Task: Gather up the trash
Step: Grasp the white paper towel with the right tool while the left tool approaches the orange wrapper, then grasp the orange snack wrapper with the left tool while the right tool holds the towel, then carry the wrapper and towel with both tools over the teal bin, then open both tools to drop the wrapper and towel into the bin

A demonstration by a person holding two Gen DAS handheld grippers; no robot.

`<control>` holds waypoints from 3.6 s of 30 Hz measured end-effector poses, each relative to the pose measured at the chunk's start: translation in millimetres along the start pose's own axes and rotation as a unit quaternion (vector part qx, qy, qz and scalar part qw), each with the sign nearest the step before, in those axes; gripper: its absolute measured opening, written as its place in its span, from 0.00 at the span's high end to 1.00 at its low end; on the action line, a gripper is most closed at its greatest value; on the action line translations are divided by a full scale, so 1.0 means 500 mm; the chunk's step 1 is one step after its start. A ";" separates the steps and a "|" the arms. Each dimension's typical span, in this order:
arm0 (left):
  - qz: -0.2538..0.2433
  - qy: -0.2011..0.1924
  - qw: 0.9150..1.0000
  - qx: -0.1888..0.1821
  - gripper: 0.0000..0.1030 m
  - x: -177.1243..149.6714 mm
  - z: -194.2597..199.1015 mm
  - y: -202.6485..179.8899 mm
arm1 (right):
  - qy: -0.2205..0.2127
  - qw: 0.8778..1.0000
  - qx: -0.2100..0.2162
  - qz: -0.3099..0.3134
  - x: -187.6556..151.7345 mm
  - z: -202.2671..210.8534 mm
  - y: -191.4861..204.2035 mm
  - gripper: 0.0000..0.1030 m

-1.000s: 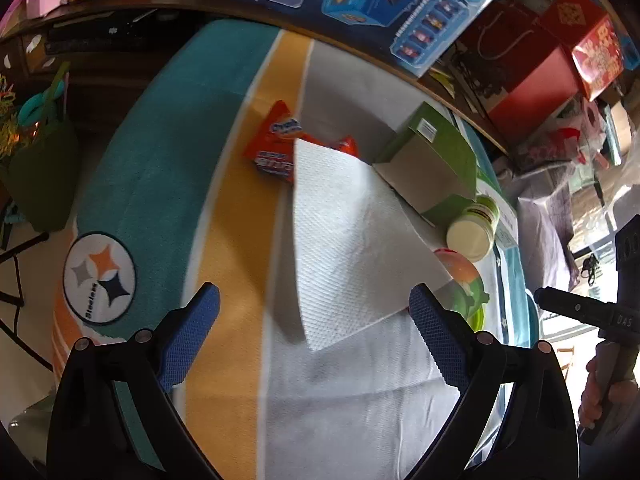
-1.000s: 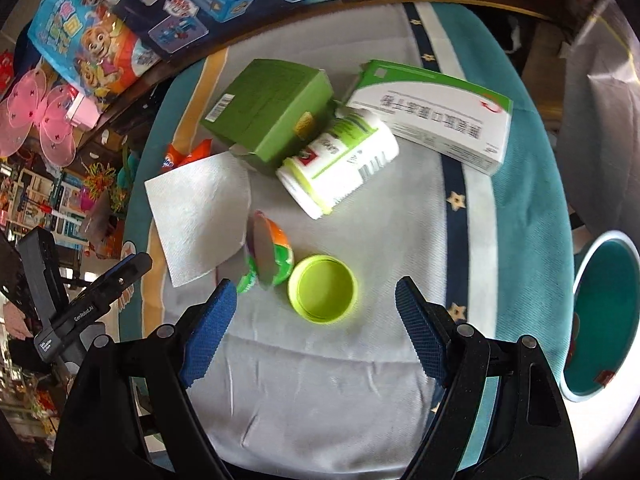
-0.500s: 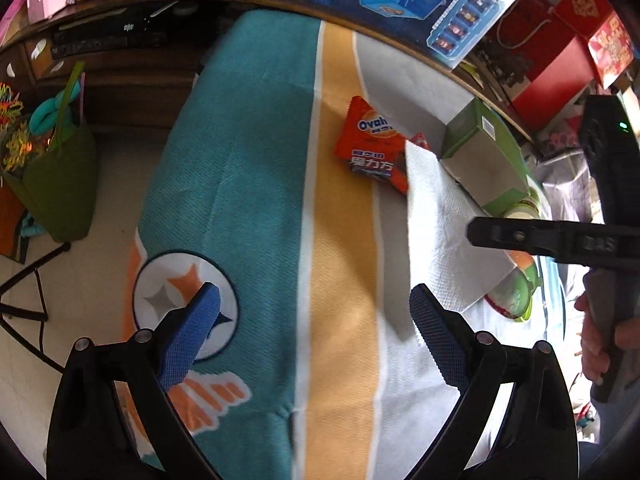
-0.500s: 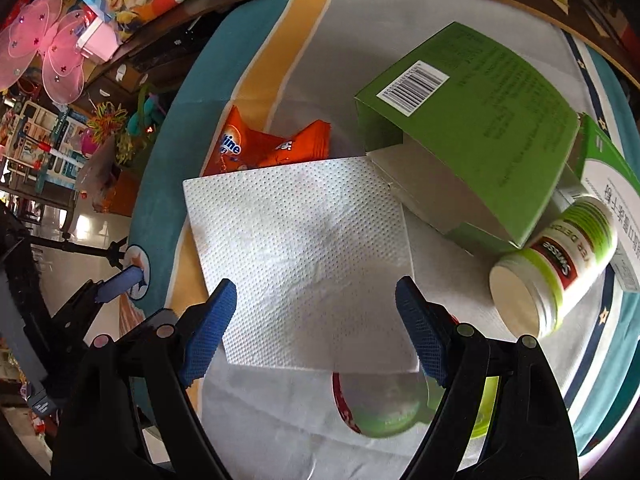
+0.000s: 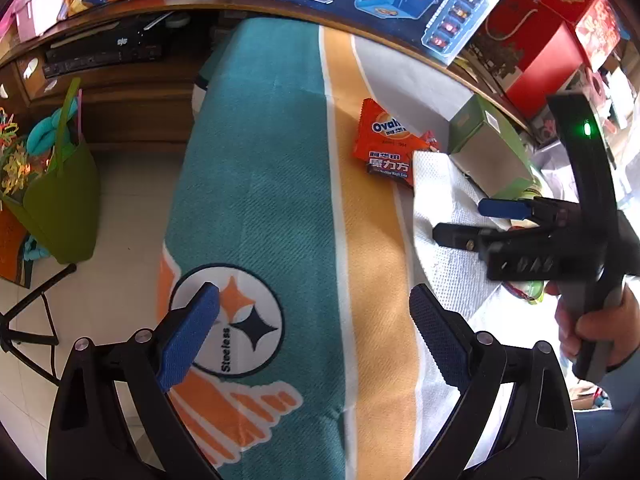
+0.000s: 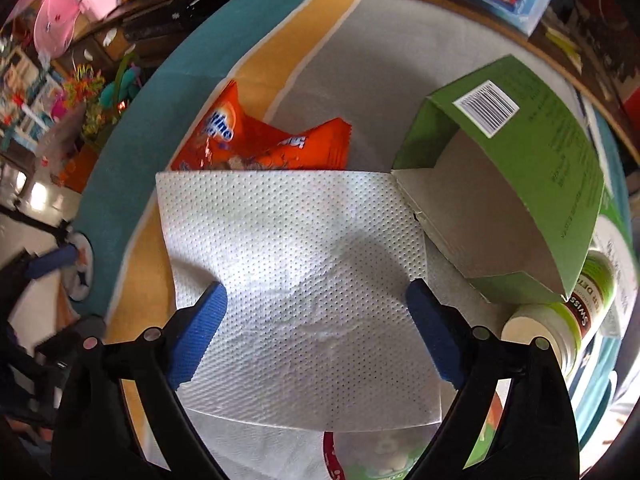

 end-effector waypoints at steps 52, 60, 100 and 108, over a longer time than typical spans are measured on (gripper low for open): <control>-0.065 -0.028 0.997 0.025 0.77 0.089 -0.037 -0.211 | -0.094 0.972 0.195 -0.088 -0.137 0.213 -0.178 0.96; -0.093 -0.044 0.995 0.012 0.82 0.036 0.017 -0.298 | -0.121 0.966 0.200 -0.108 -0.213 0.256 -0.226 0.96; -0.410 0.095 0.907 -0.021 0.82 -0.161 -0.240 -1.106 | -0.167 0.870 0.202 -0.419 -0.764 0.156 -0.847 0.96; -0.433 0.132 0.891 -0.023 0.79 -0.183 -0.315 -1.174 | -0.149 0.861 0.212 -0.438 -0.789 0.112 -0.891 0.96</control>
Point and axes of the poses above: each gripper's, at about its wrist camera, not at the fingertips, and z roughly against the way its jaws point, y to its left, x to its top, the point moved 7 cm from there along -z, roughly the way its jaws point, and after that the axes turned 15 degrees about y, right-handed, at the moved point
